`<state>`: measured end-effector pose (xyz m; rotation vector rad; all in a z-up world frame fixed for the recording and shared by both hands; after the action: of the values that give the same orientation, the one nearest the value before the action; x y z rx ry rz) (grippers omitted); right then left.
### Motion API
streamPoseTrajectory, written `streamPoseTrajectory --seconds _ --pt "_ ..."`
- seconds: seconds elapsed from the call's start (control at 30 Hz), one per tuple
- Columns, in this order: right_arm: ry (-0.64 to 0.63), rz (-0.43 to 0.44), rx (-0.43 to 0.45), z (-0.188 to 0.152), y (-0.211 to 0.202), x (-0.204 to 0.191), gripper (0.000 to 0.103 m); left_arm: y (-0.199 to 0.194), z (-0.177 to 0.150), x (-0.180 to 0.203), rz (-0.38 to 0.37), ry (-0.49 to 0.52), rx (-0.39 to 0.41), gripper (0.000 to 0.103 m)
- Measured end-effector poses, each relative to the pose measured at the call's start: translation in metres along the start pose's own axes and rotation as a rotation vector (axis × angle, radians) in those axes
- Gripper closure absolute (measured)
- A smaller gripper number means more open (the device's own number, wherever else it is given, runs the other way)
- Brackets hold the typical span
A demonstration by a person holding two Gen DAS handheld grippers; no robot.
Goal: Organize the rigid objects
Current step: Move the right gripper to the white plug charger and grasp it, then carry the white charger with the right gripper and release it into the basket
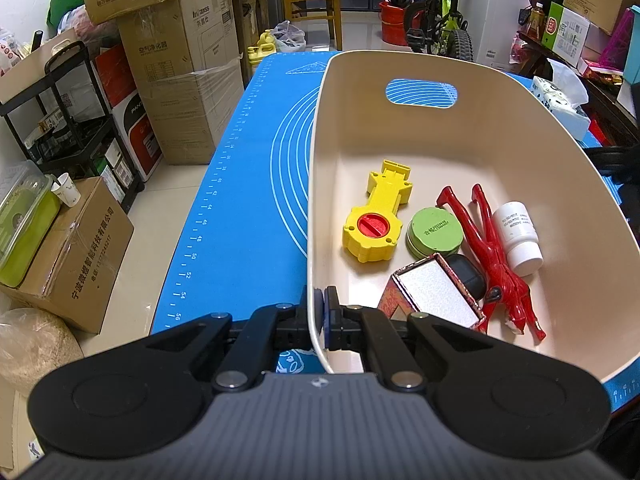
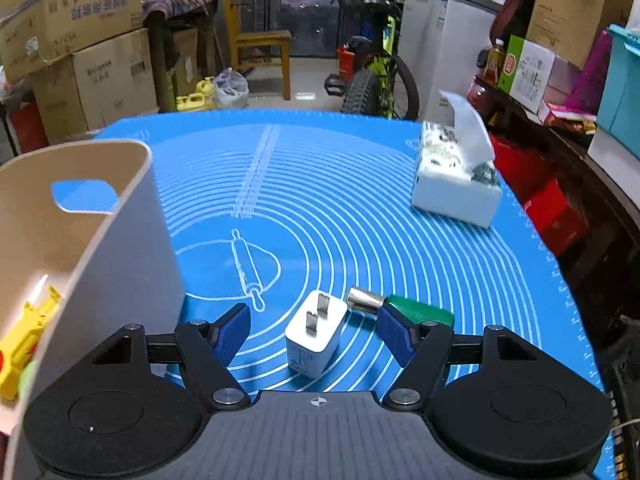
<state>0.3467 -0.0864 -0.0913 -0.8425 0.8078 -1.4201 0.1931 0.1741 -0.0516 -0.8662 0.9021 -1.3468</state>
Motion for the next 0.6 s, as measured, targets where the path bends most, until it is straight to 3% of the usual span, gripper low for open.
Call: streamPoseTrajectory --seconds 0.13,0.37,0.6 --pt "0.024 -0.007 -0.014 -0.001 0.016 0.001 0.040 0.000 0.000 0.000 0.000 0.000 0.000 0.097" --pt "0.022 -0.018 -0.009 -0.003 0.025 -0.002 0.071 0.000 0.000 0.000 0.000 -0.001 0.000 0.097" --pt "-0.004 -0.045 0.014 -0.010 0.016 -0.001 0.071 0.000 0.002 0.001 -0.001 -0.001 -0.002 0.097"
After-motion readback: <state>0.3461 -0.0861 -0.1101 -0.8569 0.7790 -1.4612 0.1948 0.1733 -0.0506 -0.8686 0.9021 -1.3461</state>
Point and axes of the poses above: each gripper's, at about its wrist camera, not at the fingertips, and y roughly the way its jaws point, x to its right, z to its top, the point moved 5 cm from there along y, roughly the way its jaws point, and after that the axes turned 15 degrees about -x, right-handed, at the moved point
